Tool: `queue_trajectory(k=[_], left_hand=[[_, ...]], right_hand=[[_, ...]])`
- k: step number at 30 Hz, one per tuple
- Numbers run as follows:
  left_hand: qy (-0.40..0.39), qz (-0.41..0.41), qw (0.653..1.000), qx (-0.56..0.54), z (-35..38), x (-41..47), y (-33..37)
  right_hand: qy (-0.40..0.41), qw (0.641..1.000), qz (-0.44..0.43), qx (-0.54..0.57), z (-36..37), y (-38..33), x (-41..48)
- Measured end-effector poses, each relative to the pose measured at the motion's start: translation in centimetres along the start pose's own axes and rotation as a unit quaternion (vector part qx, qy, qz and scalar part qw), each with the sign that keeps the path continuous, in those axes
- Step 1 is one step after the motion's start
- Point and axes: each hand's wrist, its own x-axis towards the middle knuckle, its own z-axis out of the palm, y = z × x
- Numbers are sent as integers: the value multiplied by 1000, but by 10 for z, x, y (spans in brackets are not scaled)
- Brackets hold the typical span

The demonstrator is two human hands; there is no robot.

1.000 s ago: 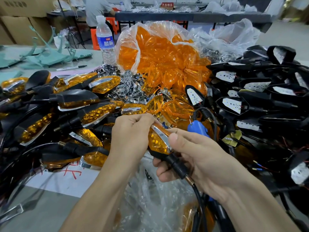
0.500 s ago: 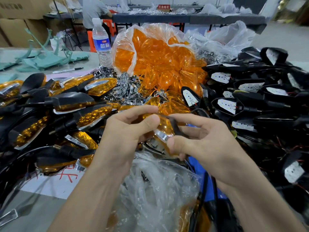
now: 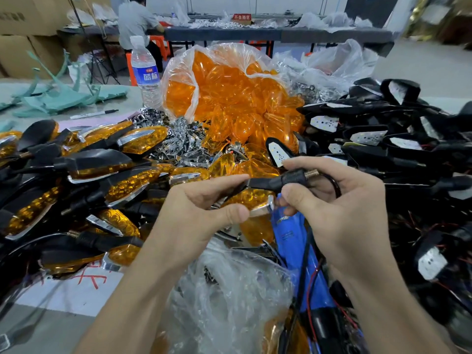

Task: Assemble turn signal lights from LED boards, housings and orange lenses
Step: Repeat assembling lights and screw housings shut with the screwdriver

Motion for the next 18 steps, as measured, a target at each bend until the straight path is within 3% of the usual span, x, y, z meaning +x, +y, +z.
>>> queue_trajectory(k=[9, 12, 14, 15, 17, 18], left_hand=[[31, -56, 995, -73, 10, 0, -1], [60, -98, 987, -111, 15, 1, -2], [103, -124, 975, -153, 18, 3, -3], [128, -134, 967, -173, 21, 3, -4], [175, -146, 952, -203, 26, 4, -4], [190, -147, 947, -211, 29, 4, -5]], right_hand=[[7, 997, 45, 66, -3, 0, 2], [85, 989, 66, 98, -5, -4, 2], [207, 975, -59, -47, -5, -7, 0], [235, 951, -144, -139, -2, -9, -4], [186, 925, -251, -218, 14, -6, -18], [140, 940, -225, -215, 23, -4, -23]])
